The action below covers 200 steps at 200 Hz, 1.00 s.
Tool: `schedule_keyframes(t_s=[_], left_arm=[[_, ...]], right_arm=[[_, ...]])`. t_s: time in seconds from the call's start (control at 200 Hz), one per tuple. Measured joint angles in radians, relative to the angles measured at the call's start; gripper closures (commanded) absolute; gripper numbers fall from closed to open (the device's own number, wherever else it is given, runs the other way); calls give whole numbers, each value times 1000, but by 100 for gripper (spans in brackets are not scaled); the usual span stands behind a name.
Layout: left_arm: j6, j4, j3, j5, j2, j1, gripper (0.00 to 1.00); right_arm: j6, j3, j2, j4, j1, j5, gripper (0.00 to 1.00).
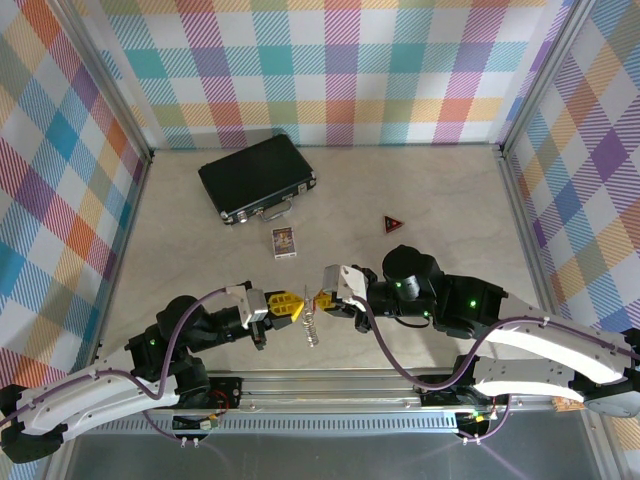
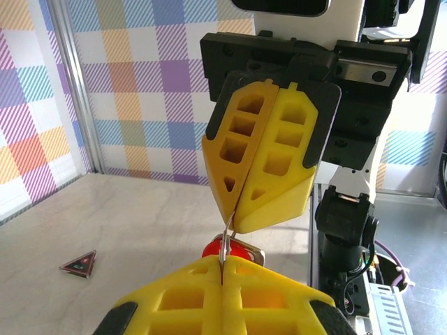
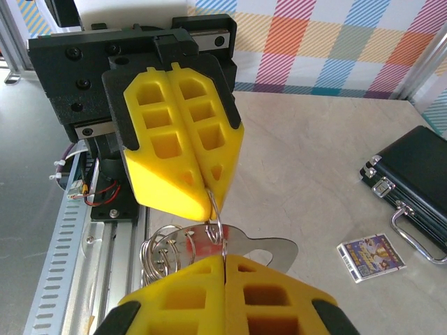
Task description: Put the keys on the keyring
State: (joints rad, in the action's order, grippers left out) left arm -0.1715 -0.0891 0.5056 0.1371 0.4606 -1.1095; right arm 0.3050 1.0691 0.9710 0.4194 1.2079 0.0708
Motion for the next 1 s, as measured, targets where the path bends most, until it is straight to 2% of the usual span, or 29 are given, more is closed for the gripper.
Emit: schedule_keyframes(t_s=[1.0], left_arm=[[0,0,0,-8,3,0,100]], right_arm=[[3,-3,0,-15,3,-22,100]])
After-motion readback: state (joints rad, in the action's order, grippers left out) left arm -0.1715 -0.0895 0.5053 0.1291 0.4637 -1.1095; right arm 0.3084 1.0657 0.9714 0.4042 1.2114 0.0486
